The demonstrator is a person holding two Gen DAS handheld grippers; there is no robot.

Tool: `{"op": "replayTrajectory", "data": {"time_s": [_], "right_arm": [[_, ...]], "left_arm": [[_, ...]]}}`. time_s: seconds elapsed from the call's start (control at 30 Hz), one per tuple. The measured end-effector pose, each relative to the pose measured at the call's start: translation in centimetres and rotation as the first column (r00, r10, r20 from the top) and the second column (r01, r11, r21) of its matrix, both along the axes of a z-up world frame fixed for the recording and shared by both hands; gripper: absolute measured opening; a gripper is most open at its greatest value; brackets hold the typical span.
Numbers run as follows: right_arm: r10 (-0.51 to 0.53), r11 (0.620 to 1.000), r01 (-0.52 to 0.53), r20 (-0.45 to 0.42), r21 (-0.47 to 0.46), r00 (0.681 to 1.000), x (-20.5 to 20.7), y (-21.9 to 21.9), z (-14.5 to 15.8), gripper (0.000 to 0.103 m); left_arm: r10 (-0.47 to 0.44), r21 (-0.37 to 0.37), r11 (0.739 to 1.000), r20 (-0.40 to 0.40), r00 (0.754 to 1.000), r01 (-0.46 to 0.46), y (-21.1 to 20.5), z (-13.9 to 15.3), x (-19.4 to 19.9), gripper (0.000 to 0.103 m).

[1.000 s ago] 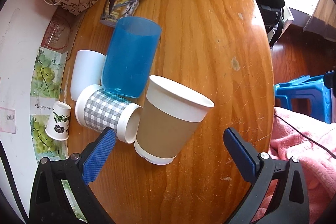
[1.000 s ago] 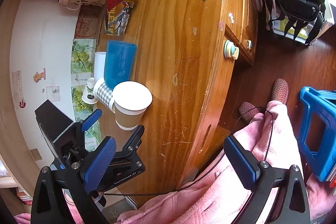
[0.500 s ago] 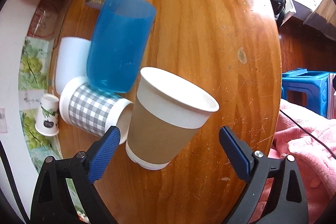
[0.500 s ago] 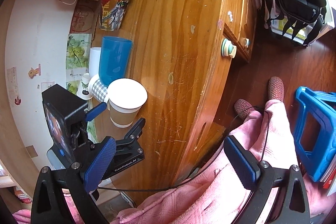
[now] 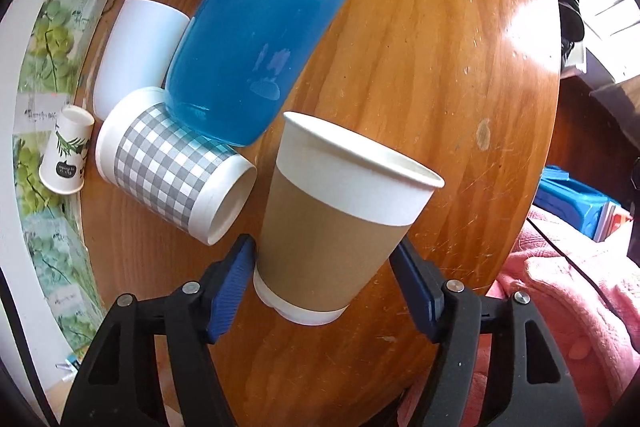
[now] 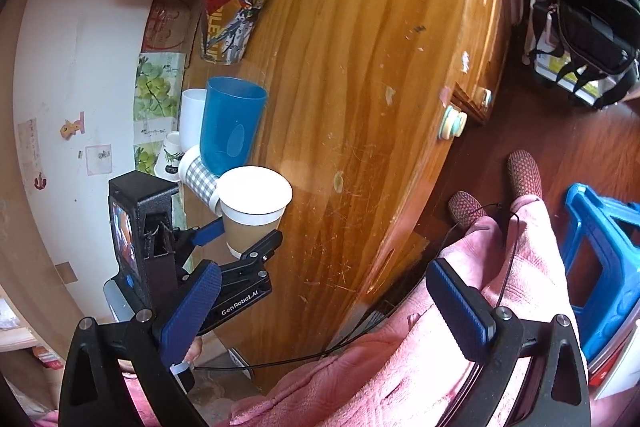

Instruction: Flip cup upright

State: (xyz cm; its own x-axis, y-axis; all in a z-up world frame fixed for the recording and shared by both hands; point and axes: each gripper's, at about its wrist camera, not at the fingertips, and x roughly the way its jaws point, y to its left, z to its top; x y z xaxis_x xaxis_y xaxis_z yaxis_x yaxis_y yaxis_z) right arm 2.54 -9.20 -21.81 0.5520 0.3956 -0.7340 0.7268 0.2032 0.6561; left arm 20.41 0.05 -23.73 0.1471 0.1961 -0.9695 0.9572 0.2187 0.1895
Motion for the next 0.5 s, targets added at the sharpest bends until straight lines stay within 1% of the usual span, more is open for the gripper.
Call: {"op": "replayTrajectory", "data": {"time_s": [0.17,0.3,0.37,0.43,0.47,0.5], "right_arm": [[0.072,0.997,-0.072,0.013,-0.011,0.997,1.0,-1.6,0.7,0.103],[0.131,0.991,-0.130,0.024,-0.022,0.991,1.6,-2.8,1.2,0.103],[0.157,0.988,-0.156,0.029,-0.023,0.987,2.0,-3.4,1.3,0.103],[0.185,0.983,-0.184,0.033,-0.023,0.982,2.2,-4.0,1.4,0.103],[0.200,0.980,-0.200,0.035,-0.024,0.979,2.4,-4.2,1.4,0.103],[0.217,0.976,-0.216,0.037,-0.024,0.976,2.7,-4.5,1.4,0.103]], "left_arm": [[0.079,-0.017,0.997,-0.011,0.997,-0.079,-0.4,0.7,0.4,0.072],[0.194,-0.036,0.980,-0.011,0.981,-0.194,-0.5,1.1,0.9,0.072],[0.282,-0.054,0.957,-0.034,0.959,-0.284,-0.2,1.3,1.2,0.072],[0.362,-0.076,0.928,-0.061,0.930,-0.366,0.2,1.5,1.5,0.072],[0.386,-0.083,0.916,-0.071,0.920,-0.391,0.4,1.6,1.6,0.072],[0.430,-0.094,0.894,-0.090,0.898,-0.437,0.7,1.6,1.7,0.072]]}}
